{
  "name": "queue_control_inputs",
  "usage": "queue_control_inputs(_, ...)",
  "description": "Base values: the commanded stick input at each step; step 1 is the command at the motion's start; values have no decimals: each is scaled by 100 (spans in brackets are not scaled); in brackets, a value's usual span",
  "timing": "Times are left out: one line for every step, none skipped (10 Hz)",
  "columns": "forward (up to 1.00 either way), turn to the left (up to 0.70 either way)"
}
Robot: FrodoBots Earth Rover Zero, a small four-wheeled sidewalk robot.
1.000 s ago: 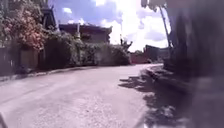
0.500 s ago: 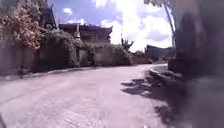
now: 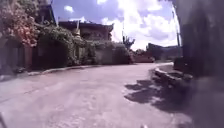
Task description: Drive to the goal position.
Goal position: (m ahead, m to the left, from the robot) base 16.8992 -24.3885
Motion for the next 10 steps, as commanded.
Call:
queue_control_inputs(85, 0)
queue_control_inputs(85, 0)
queue_control_inputs(85, -1)
queue_control_inputs(85, -3)
queue_control_inputs(85, -24)
queue_control_inputs(85, -30)
queue_control_inputs(85, -29)
queue_control_inputs(85, -15)
queue_control_inputs(85, -2)
queue_control_inputs(85, 0)
